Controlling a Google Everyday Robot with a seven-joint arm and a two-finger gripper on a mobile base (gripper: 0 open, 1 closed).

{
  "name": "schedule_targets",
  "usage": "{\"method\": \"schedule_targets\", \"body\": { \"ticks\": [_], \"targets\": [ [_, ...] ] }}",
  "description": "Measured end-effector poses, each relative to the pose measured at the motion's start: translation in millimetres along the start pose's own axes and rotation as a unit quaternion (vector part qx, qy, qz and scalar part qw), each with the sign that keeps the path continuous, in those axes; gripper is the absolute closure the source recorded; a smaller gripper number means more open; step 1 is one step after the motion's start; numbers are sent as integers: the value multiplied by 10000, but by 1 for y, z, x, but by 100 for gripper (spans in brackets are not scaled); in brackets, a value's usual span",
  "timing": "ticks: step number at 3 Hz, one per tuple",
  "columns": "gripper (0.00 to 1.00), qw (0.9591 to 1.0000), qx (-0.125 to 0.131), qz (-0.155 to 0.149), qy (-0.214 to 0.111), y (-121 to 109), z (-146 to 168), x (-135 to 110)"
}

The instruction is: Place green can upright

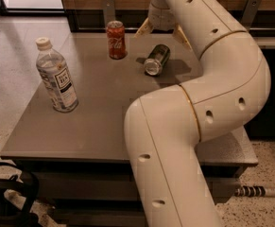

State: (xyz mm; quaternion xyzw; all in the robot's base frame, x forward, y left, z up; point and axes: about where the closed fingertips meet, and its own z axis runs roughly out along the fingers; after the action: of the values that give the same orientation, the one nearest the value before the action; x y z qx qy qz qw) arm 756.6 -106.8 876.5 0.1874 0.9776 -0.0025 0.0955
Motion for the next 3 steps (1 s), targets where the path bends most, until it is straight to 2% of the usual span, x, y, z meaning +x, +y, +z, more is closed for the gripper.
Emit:
{"method": "schedule_targets", "body": {
  "ticks": [3],
  "targets": [
    [0,9997,58,-24,-229,17,0,-6]
  ]
}}
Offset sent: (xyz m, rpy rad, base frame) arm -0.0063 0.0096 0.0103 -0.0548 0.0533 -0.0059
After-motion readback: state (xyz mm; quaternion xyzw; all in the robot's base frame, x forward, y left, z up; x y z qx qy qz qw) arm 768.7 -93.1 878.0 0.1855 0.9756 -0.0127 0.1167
